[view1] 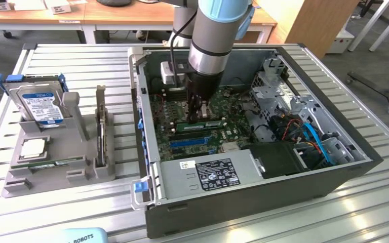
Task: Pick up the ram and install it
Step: 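Press down the ram until it locks into place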
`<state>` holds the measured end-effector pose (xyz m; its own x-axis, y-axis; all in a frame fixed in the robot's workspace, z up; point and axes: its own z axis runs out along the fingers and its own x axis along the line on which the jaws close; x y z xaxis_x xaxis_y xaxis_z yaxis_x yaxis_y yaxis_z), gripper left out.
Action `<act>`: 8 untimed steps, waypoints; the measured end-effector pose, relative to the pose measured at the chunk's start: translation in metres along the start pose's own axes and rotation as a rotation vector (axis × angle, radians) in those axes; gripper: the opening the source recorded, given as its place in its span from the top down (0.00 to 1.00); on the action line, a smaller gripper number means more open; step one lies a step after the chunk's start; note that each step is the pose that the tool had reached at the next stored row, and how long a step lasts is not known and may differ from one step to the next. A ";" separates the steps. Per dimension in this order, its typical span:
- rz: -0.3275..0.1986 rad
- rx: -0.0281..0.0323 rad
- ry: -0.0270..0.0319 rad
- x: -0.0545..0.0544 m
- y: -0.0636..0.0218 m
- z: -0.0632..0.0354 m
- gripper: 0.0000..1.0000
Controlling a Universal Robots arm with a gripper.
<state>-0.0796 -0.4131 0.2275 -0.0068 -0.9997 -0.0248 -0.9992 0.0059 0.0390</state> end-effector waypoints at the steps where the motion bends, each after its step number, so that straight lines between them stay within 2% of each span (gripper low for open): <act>1: 0.000 -0.0001 0.0002 0.000 0.0000 0.0000 0.90; 8: 0.000 -0.0001 0.0002 0.000 0.0000 0.0007 0.90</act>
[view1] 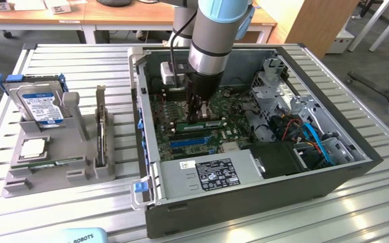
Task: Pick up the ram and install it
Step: 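Press down the ram until it locks into place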
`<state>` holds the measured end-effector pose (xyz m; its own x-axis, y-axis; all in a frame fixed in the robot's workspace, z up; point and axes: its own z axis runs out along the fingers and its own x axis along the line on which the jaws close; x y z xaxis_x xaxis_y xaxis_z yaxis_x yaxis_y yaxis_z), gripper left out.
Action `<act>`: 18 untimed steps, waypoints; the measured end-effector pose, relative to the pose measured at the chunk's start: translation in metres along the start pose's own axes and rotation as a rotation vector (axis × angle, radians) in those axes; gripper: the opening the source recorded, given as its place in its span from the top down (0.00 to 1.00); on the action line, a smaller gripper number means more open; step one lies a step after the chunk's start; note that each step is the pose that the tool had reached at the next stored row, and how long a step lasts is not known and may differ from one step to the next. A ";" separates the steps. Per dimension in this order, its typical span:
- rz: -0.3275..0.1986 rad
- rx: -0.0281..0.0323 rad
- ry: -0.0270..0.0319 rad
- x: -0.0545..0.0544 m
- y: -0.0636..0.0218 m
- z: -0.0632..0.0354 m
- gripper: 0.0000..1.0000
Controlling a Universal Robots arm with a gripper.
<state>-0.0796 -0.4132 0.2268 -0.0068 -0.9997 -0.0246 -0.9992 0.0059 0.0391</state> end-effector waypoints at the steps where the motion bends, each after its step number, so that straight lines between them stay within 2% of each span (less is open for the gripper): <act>1: 0.000 -0.0001 0.0000 0.000 0.0000 0.0000 0.90; 18: 0.000 -0.0002 0.0003 0.000 -0.0001 0.0021 0.90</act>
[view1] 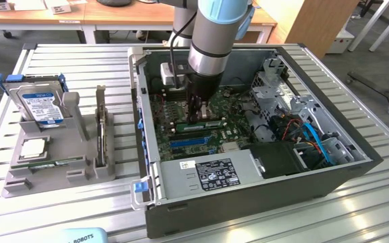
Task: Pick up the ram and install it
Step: 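Press down the ram until it locks into place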
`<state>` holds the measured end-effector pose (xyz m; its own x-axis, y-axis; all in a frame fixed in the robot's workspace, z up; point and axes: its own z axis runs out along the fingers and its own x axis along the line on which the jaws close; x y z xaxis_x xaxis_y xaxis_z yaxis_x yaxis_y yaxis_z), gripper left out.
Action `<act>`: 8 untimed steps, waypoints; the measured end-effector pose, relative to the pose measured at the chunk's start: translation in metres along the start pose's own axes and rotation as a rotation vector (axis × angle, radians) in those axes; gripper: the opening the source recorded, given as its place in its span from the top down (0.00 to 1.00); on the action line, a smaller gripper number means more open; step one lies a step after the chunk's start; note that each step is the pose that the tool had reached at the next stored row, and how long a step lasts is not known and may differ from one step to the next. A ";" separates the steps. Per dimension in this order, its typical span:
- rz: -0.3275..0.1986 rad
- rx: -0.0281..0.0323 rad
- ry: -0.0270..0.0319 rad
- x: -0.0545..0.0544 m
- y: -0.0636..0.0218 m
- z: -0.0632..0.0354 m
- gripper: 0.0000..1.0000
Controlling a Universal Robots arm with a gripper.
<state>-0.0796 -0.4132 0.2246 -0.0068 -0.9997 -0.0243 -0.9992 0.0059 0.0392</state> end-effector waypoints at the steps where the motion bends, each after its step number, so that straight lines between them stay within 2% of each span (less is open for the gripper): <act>1: 0.000 0.0000 0.0000 0.000 0.0000 0.0000 0.90; 8: 0.000 0.0000 -0.0001 0.000 0.0000 0.0010 0.90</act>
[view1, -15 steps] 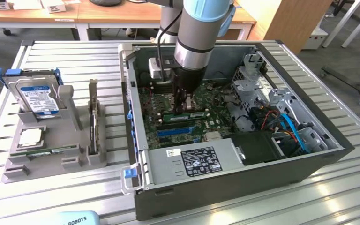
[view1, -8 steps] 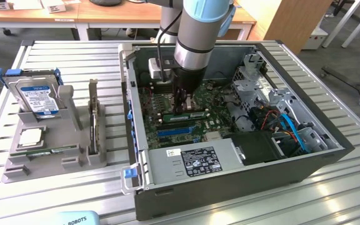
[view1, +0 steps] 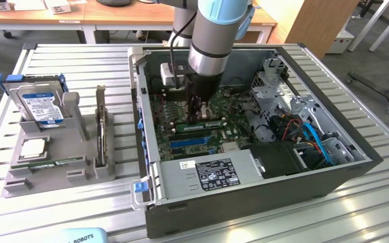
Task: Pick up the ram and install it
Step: 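Press down the ram until it locks into place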
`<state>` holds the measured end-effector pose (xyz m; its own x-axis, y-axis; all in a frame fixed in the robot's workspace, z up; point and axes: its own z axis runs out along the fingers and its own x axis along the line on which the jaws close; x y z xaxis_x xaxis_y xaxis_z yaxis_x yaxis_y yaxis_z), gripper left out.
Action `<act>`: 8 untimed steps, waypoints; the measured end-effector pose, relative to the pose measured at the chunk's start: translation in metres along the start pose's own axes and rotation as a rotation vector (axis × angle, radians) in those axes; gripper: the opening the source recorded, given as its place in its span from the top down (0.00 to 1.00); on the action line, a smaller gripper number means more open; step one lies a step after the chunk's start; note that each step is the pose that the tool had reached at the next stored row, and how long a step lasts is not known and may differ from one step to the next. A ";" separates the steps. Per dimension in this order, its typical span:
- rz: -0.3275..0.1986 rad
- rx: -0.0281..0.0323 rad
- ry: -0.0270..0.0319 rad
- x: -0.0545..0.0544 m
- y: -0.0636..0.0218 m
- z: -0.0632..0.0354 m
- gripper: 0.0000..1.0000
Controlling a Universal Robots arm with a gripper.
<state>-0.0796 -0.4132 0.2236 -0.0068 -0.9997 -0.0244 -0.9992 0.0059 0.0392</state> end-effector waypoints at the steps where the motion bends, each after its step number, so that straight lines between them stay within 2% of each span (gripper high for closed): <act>1: 0.000 0.0000 0.0000 0.000 0.0000 0.0001 0.90; 8: 0.000 0.0001 -0.0002 0.000 0.0000 0.0007 0.90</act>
<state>-0.0796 -0.4132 0.2229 -0.0069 -0.9997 -0.0246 -0.9992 0.0059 0.0391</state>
